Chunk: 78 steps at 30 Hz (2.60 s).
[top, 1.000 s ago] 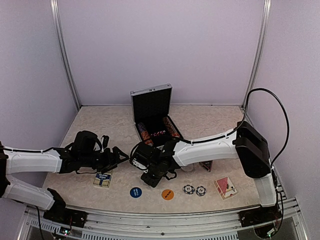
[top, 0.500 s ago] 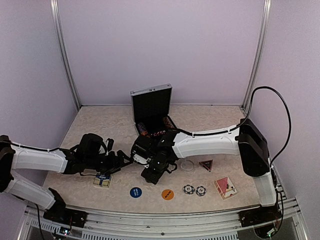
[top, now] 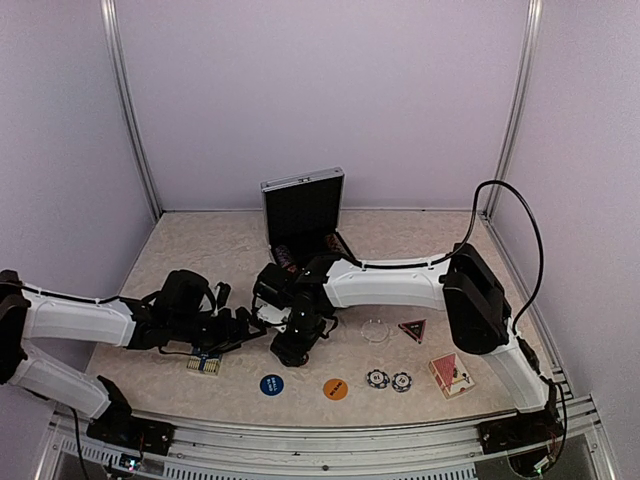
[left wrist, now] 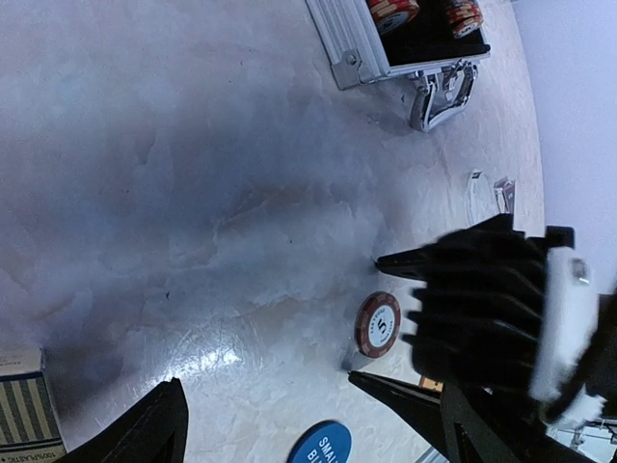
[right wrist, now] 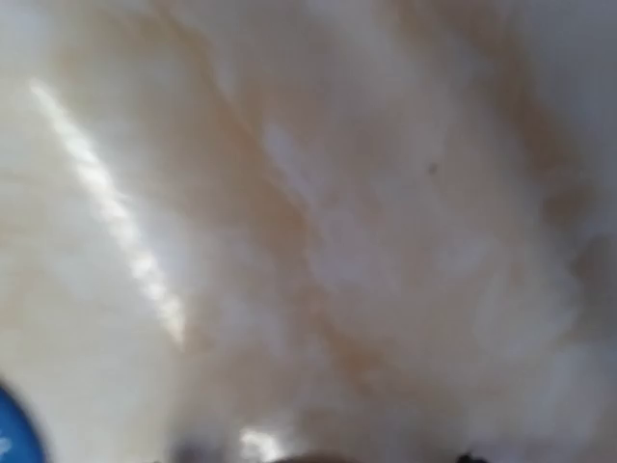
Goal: Pack up texas hold em set
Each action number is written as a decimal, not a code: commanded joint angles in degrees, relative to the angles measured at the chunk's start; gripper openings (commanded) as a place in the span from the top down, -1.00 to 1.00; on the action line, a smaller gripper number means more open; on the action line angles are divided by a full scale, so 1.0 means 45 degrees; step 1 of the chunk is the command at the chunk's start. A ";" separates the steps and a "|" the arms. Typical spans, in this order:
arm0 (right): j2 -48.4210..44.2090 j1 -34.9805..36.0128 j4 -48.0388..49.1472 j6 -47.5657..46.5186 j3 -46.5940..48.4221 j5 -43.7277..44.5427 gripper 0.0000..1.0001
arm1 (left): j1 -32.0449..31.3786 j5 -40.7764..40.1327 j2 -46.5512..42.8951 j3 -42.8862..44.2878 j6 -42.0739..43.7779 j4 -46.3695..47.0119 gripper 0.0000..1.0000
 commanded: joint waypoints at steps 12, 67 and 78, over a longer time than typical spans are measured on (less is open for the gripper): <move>0.0560 -0.0297 -0.2114 -0.0399 0.0261 -0.0509 -0.30 | 0.0172 -0.0175 -0.0384 -0.0061 0.0244 0.0045 -0.81; 0.0059 0.0504 -0.3022 -0.0063 0.2140 0.2661 0.17 | -0.0379 0.1292 0.1570 -0.0134 -0.0073 0.2097 -0.80; -0.0637 0.0493 -0.2590 0.0013 0.1578 0.2766 0.17 | -0.0259 0.3196 0.3273 -0.0050 -0.0540 0.4893 -0.65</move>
